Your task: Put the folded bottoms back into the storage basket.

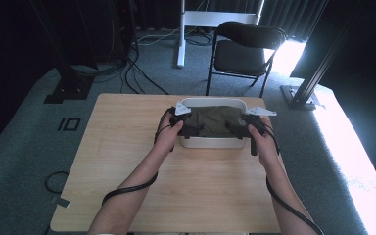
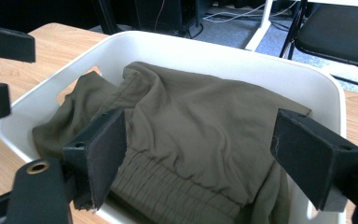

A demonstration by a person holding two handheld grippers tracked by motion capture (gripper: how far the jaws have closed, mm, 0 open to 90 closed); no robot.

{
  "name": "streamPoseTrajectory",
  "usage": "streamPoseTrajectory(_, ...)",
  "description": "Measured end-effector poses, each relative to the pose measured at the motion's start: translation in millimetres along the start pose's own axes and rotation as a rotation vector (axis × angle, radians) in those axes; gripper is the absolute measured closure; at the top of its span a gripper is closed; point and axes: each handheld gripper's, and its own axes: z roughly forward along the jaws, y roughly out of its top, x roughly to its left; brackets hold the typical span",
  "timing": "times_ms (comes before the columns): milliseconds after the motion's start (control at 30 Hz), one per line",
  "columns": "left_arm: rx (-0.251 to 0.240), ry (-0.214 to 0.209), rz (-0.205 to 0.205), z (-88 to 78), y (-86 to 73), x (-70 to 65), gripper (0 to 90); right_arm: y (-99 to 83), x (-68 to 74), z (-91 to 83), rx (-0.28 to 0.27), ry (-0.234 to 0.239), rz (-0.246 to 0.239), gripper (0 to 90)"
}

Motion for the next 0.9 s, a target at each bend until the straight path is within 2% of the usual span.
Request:
streamPoseTrajectory(67,0.001,0.005,0.02,-6.6,-3.8,-2.5,17.5,-4.0,2.0,-5.0,-0.005,-0.006,-0.008,18.2)
streamPoseTrajectory(200,-0.002,-0.007,0.025,-13.0,-7.9,-4.6,17.5,-8.5,3.3,-9.6,-0.012,-0.001,-0.003,18.2)
streamPoseTrajectory(300,-0.006,0.006,0.055,-20.7,-14.0,-7.0,17.5,-13.7,6.4,-16.9,-0.022,0.001,-0.008,18.1)
streamPoseTrajectory(400,0.0,-0.009,0.051,-25.4,-20.1,-8.5,17.5,-18.6,8.1,-23.2,-0.03,0.0,-0.012,18.1)
streamPoseTrajectory(533,-0.009,-0.004,0.051,-31.5,-27.0,-9.7,17.5,-26.3,8.9,-30.8,-0.03,0.014,-0.01,16.1)
streamPoseTrajectory(900,0.004,0.001,0.053,-42.0,-49.6,-11.7,17.5,-49.6,8.7,-47.1,-0.024,-0.002,-0.011,16.0)
